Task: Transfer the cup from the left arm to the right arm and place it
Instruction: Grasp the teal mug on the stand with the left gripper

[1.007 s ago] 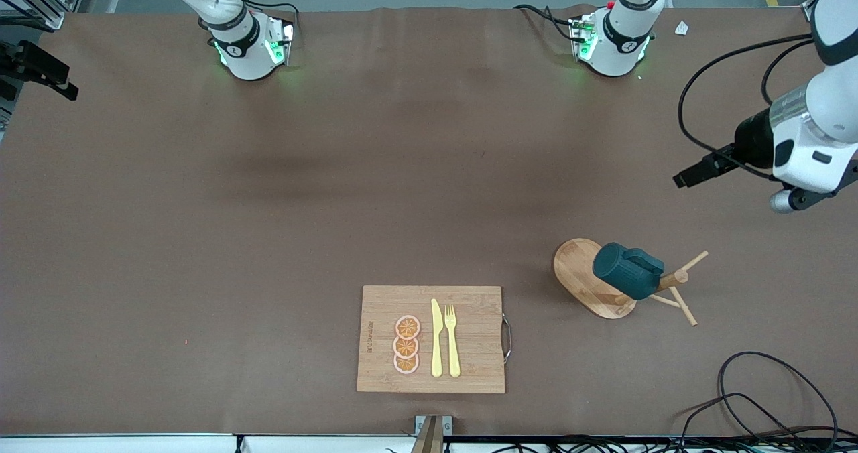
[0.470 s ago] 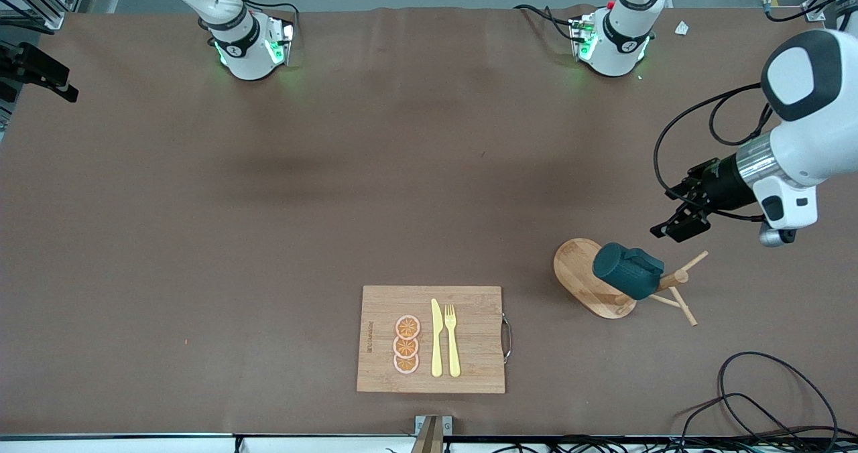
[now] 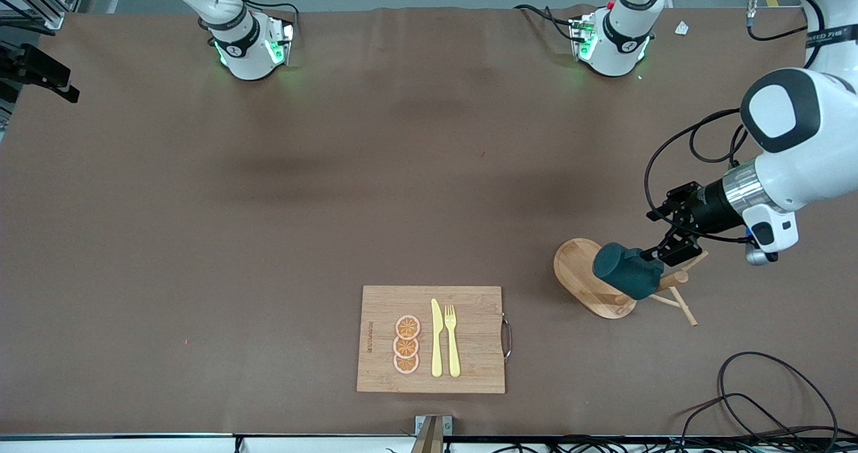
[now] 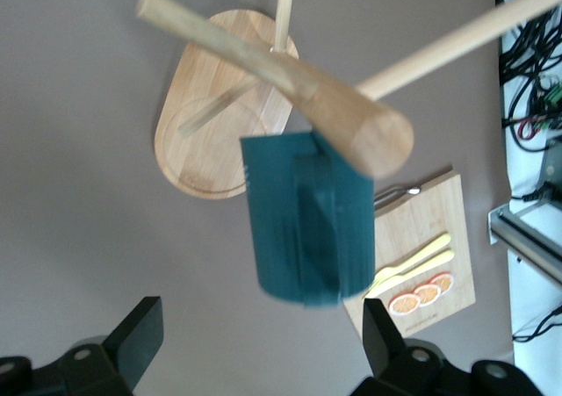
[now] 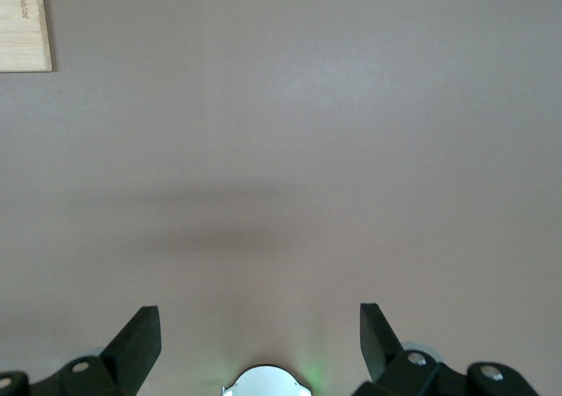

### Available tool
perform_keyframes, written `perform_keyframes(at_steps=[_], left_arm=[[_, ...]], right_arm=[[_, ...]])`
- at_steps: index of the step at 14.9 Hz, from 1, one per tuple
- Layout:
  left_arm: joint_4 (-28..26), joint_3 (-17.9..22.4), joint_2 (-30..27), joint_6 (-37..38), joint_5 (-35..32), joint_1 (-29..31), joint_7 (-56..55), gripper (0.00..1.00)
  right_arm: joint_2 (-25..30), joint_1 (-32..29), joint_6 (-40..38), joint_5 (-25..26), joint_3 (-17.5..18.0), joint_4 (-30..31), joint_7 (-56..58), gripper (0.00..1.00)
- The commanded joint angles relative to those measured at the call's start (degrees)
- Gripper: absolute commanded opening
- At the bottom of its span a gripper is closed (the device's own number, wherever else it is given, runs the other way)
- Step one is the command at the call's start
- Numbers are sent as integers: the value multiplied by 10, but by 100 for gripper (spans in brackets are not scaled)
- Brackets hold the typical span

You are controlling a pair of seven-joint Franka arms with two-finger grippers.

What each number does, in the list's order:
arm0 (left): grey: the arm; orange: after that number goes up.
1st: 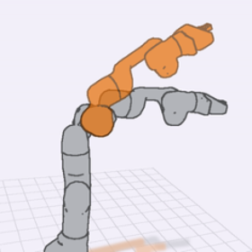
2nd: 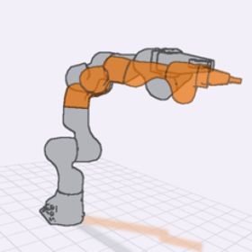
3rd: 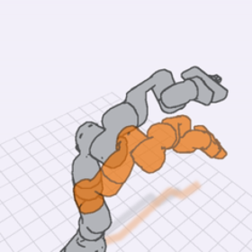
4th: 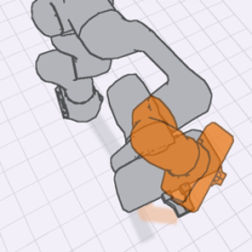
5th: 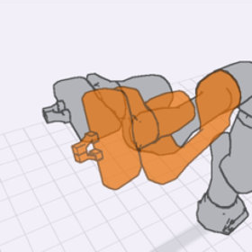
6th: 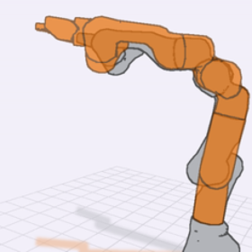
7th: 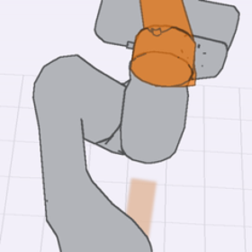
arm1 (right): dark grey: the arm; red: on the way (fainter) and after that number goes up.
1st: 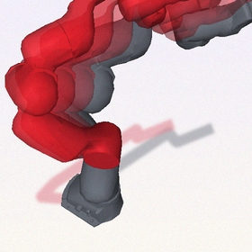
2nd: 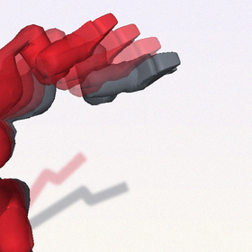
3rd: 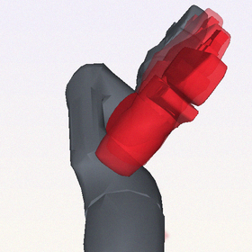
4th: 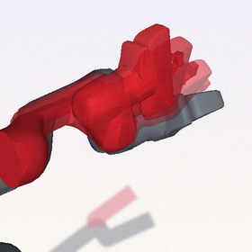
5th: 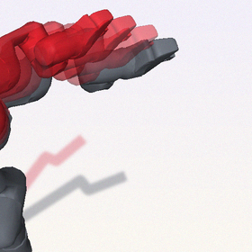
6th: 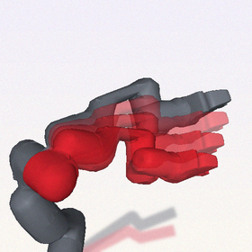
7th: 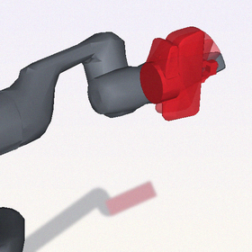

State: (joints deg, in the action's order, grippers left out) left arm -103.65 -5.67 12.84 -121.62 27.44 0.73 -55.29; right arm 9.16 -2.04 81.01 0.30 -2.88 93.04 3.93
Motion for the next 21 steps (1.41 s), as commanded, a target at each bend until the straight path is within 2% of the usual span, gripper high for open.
perform_keyframes(at_steps=[1, 7, 13, 19, 21], left_arm=[[3, -3, 24, -33, 27, 1, -6, 100], [6, -3, 60, -88, 53, -5, -4, 100], [6, -4, 69, -90, 69, -7, -5, 100], [6, -4, 79, -90, 77, -8, -5, 87], [7, -4, 79, -90, 77, -8, -6, 79]], right_arm=[[7, -8, 0, -5, 3, 9, 6, 100], [7, -5, 35, -5, 3, 18, 6, 100], [7, -4, 55, -5, 4, 20, 6, 100], [7, 6, 55, -5, 7, 19, -3, 100], [7, 9, 49, -5, 7, 19, -16, 100]])
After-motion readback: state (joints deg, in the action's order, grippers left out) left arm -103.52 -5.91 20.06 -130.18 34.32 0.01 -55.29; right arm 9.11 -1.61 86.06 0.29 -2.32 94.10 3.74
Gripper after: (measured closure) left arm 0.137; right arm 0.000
